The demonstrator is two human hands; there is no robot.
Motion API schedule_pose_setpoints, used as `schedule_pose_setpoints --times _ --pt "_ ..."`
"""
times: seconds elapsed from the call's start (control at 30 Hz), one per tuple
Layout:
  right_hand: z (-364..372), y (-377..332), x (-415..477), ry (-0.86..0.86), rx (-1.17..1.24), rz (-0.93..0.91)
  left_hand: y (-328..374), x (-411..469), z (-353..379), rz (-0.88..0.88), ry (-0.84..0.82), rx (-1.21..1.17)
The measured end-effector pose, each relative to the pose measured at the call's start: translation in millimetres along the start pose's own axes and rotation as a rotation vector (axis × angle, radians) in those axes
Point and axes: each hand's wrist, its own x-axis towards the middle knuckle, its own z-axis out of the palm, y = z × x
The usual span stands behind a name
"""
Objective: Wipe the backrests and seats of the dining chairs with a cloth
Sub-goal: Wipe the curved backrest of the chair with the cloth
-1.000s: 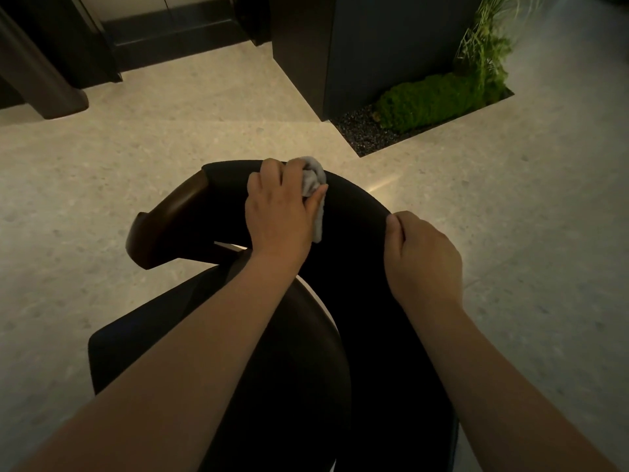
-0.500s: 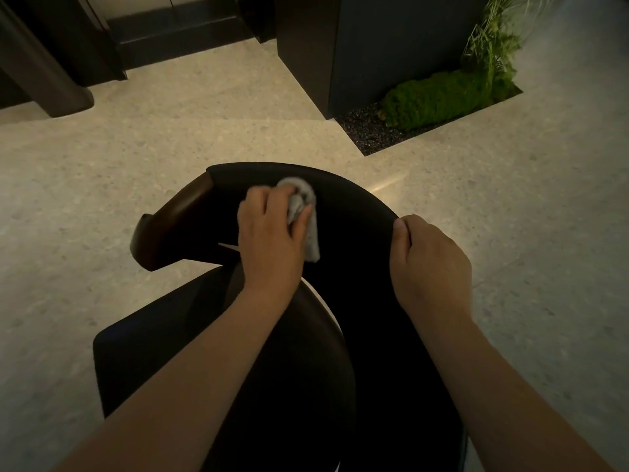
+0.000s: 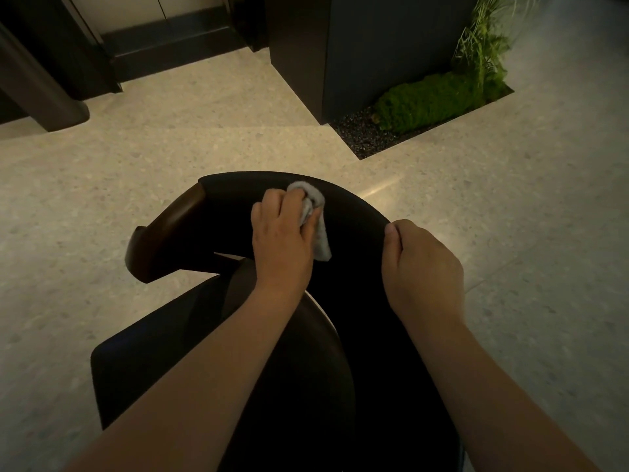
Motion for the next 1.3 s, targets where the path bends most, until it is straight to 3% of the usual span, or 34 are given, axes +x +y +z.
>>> schedule_pose_setpoints --times 0.2,0.37,0.43,0.6,0.8,1.3 --pt "-3 -1 -1 -0.007 -0.012 0.005 -17 -23 3 0.009 -0.134 -0.038" --pt "-4 -3 -1 -0.009 -0.018 0.007 -50 -62 8 -0.082 -0.397 0.004" --pt "-3 -3 -1 -0.009 -0.015 0.008 -50 -64 4 -0.116 -0.336 -0.033" --pt "-2 -2 -1 0.004 -0.009 0.010 -19 -33 0 -0.145 -0.006 -0.109" --pt "-3 -2 -1 -0.017 -0.007 0.008 3 -34 28 -0.277 0.072 -0.125" --pt "0 -1 -1 0.015 -0.009 -0.018 -48 -92 51 -0.295 -0.149 -0.240"
